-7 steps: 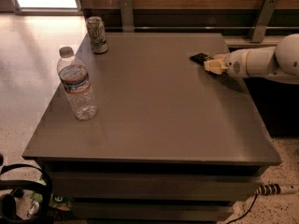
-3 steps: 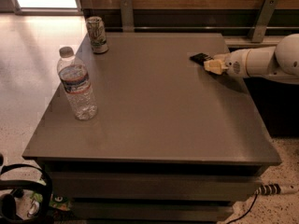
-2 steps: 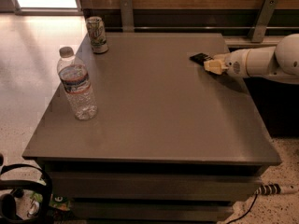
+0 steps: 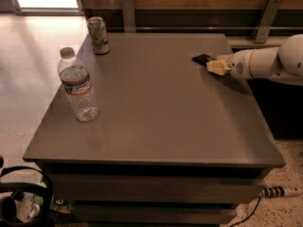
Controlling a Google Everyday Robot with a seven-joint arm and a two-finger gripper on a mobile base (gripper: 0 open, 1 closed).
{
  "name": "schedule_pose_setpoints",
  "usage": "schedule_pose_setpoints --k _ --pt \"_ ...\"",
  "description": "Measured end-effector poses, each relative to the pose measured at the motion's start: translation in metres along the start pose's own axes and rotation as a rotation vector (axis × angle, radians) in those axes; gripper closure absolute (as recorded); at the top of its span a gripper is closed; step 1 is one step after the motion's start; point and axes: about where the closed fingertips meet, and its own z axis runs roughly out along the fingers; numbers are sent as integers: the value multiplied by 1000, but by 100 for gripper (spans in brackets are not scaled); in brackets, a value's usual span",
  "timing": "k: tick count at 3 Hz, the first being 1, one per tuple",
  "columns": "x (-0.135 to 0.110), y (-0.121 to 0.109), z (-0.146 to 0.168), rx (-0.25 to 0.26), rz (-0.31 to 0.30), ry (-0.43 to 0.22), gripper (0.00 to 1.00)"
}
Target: Move rxbar chocolate near water bottle
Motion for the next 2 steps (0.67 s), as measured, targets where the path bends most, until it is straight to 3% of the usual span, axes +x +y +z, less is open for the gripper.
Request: schedule_pose_setpoints --k 2 --pt "0 0 0 0 0 0 100"
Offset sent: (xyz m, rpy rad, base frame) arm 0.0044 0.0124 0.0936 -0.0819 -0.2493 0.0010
